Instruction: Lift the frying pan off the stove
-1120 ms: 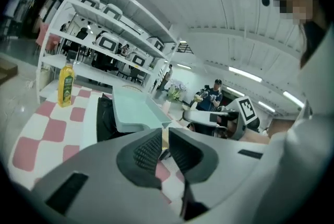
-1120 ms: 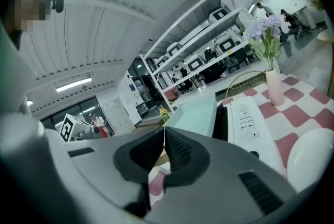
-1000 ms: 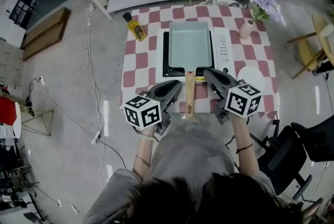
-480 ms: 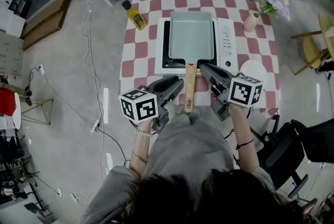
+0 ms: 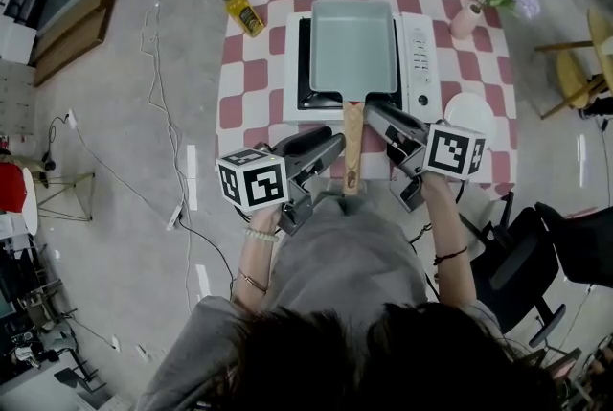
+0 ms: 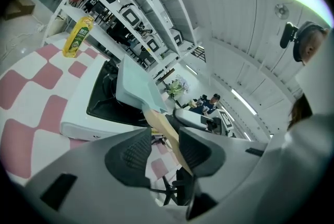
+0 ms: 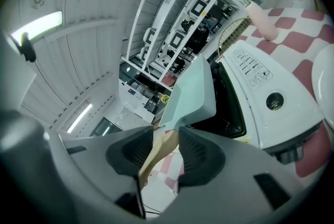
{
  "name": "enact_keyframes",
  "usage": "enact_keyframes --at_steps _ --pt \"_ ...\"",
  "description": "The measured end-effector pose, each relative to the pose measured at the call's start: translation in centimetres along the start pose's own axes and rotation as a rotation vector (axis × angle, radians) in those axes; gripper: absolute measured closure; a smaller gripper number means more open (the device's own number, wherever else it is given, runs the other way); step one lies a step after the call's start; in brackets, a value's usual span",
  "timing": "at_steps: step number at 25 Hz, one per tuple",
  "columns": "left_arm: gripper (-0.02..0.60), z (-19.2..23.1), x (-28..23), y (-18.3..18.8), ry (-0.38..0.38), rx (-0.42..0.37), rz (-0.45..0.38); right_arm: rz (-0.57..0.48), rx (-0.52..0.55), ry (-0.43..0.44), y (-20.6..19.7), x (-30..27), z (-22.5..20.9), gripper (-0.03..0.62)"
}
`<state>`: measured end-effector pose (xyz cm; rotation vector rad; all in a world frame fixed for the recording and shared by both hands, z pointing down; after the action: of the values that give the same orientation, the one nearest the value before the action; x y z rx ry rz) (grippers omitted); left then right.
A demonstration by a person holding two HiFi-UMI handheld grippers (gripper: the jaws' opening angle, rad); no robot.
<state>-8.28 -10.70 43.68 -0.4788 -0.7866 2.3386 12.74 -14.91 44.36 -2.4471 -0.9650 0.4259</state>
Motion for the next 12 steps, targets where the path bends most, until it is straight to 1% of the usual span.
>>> enact_keyframes --at_steps 5,7,10,12 --pt "0.398 -0.1 -0.5 -0.4 -0.026 0.047 0.025 0.011 -0.078 -0.033 -0.4 0.0 -0.4 0.409" --pt "0.388 -0.1 -0.7 -0.7 -0.033 0.061 0.041 0.011 -0.108 -0.019 -0.6 -0.2 -0.5 0.398" --pt "0.367 -0.2 -0.9 -1.0 -0.045 0.102 0.054 0.026 -0.109 -0.011 -0.6 -0.6 -0.8 0.377" --pt "0.36 -0.1 -1.0 -1.2 -0.052 0.118 0.067 0.029 -0.126 0.01 -0.8 -1.0 -0.9 0.368"
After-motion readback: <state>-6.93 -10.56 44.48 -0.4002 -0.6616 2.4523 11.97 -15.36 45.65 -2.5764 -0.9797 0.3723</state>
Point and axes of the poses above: the fingertips, and each gripper's own axes: x backward along the fingers, z to its left, y out of its top, the point moved 9 cm from there along x, backward along the fingers, and after that the axes turned 15 degrees about -z, right-handed, at the moved point
